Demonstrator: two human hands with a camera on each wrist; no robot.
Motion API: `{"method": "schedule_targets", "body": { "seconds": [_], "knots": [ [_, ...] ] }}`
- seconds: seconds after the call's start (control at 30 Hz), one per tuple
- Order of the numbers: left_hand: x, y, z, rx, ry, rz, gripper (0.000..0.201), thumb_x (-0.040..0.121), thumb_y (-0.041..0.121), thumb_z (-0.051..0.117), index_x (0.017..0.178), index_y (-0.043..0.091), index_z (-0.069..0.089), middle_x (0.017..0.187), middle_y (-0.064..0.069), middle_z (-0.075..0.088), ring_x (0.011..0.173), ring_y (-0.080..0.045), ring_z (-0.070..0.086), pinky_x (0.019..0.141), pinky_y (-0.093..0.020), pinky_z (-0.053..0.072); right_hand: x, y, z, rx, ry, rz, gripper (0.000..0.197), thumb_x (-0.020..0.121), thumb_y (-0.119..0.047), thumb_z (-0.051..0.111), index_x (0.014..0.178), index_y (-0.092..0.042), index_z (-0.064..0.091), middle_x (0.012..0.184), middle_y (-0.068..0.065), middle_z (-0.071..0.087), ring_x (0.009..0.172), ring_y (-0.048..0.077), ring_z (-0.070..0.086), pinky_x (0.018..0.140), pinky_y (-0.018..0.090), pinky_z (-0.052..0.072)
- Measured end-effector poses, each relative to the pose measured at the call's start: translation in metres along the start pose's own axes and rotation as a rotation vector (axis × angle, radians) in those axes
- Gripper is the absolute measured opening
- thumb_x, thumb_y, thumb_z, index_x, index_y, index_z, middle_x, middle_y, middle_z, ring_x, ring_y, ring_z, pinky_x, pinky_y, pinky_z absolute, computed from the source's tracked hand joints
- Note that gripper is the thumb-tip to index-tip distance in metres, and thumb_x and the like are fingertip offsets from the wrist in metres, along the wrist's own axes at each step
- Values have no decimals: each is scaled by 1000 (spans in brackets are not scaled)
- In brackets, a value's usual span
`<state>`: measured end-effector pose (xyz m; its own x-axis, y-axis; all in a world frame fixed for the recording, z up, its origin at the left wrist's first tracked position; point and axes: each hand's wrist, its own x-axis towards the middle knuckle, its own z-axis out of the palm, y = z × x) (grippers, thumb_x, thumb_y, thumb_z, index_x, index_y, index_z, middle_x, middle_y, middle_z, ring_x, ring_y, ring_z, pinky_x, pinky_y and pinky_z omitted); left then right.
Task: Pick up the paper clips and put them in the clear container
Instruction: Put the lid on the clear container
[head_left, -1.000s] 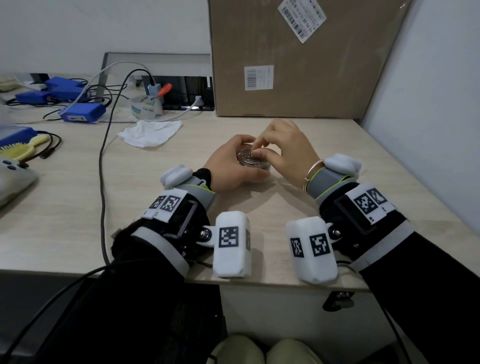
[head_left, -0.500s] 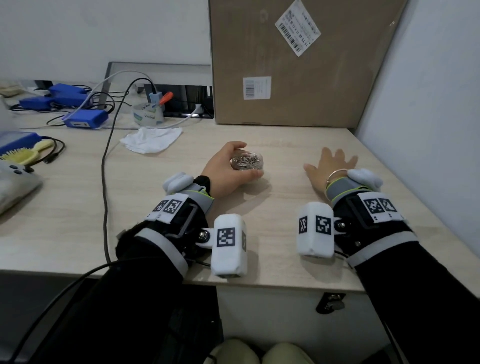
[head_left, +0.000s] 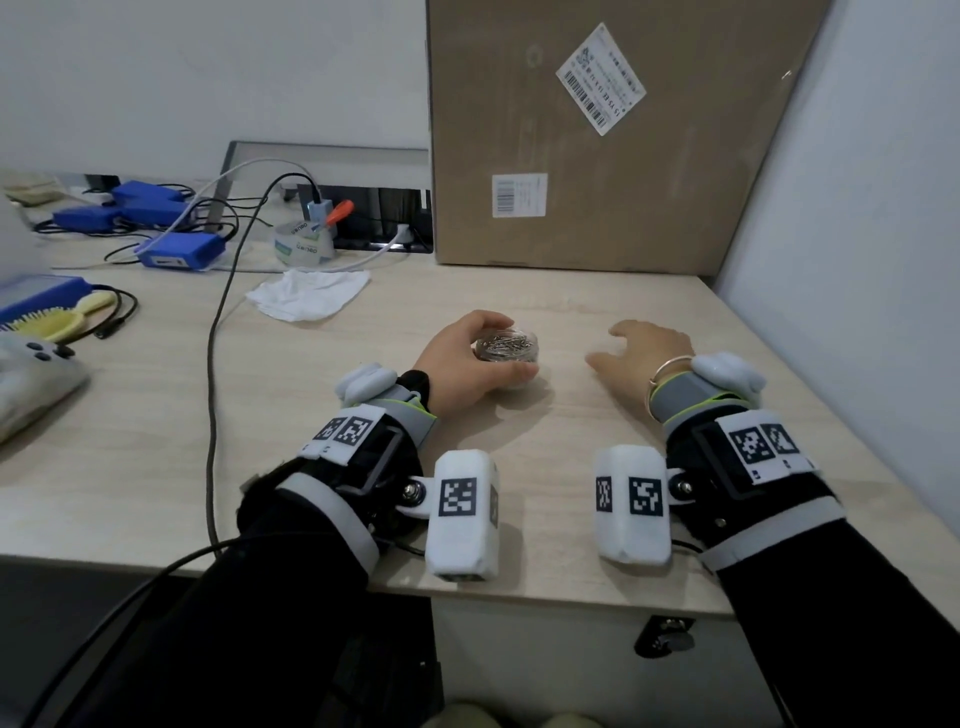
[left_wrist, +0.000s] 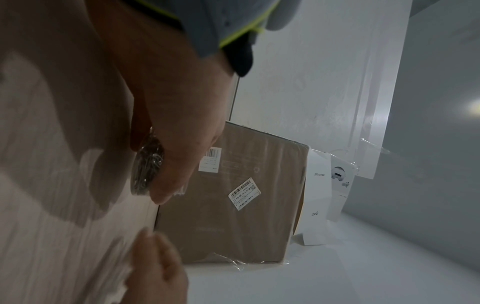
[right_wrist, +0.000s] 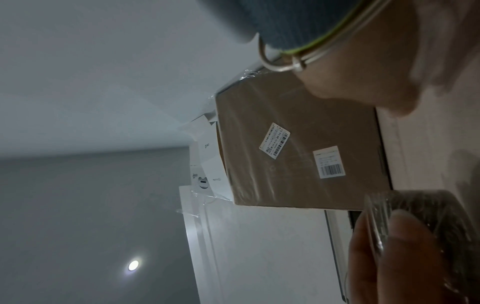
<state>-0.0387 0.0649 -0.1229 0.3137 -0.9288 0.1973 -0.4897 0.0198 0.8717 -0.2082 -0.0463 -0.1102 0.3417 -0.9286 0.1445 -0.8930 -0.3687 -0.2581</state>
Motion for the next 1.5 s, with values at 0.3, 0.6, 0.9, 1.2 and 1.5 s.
{"method": "schedule_targets", "body": {
  "seconds": [0.3,0.6,0.9,1.2,1.5],
  "knots": [
    [-1,2,5,-54,-82,-15,54,72,20,80,120,24,57,113,-1,68,99,-16,65,93,-27,51,-23,-36,-5,1063,286,-225,35,74,-41,72,98,-25,52,98,1,62,78,8,62,67,10,46],
    [-6,11,4,-186,-69,72,47,72,11,78,113,10,57,105,-4,67,91,-10,64,86,-27,51,-26,-39,5,998,0,-356,54,66,-39,78,114,-28,56,101,-3,66,100,13,63,90,30,51],
    [-3,8,4,-161,-67,-9,84,61,20,77,136,18,40,119,-1,64,95,-7,63,89,-22,51,-22,-29,-1,695,-97,-420,44,78,-34,69,120,-25,60,106,0,56,95,12,58,84,20,44],
    [-3,6,4,-44,-93,-2,85,62,14,83,134,19,40,112,-6,68,89,-14,65,79,-18,51,-20,-24,-3,629,-171,-431,44,72,-38,73,113,-24,64,102,-3,68,94,11,62,83,21,47],
    [-5,7,8,-50,-86,19,83,51,29,80,127,25,45,102,-2,72,82,-15,67,87,-37,56,-24,-36,-6,370,-41,-345,44,70,-59,64,87,-19,65,70,-3,59,73,17,56,64,31,42]
  ]
}}
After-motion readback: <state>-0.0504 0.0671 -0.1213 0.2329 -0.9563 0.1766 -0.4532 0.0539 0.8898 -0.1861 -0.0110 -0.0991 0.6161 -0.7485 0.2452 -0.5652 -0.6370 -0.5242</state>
